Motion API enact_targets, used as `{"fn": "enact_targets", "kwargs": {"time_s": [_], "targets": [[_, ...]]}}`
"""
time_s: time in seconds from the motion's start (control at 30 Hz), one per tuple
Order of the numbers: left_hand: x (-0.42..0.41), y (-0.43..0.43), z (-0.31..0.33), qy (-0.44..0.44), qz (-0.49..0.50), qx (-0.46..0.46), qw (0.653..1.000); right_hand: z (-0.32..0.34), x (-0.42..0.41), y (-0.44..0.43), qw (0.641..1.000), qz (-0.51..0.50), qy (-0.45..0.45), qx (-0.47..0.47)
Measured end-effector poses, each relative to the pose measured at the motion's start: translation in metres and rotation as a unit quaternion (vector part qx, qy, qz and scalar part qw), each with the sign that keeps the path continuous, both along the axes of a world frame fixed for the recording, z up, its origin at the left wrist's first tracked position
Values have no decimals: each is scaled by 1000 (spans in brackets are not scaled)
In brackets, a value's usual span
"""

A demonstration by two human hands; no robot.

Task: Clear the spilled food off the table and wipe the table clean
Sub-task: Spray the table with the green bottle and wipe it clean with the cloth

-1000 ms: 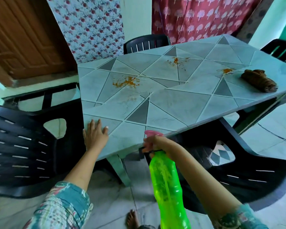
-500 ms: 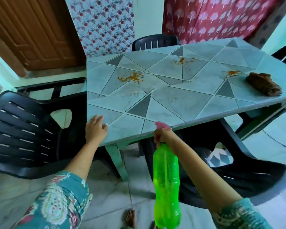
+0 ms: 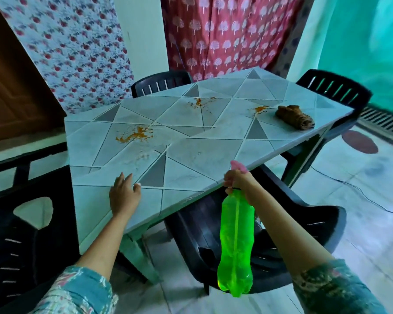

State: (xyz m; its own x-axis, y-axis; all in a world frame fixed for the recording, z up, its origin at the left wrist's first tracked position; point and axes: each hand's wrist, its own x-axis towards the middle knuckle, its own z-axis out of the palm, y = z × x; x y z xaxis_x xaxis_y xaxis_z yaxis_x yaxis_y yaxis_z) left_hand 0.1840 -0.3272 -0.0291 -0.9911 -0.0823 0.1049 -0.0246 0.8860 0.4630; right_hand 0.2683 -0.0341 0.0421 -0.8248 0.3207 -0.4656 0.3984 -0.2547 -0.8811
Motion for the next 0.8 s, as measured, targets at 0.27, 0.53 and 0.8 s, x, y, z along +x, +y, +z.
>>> {"fn": "enact_targets", "kwargs": {"time_s": [0.27,0.53,0.8], "targets": [[-39,86,55,50,-66,84,993,63,-17,42,992,-22,73,96],[-68,207,102,110,-114,139,977,130,-58,120,957,-65,239,149],[-124,311,114,121,-56,151,980,145,-183,223,930,-29,269,247]]}}
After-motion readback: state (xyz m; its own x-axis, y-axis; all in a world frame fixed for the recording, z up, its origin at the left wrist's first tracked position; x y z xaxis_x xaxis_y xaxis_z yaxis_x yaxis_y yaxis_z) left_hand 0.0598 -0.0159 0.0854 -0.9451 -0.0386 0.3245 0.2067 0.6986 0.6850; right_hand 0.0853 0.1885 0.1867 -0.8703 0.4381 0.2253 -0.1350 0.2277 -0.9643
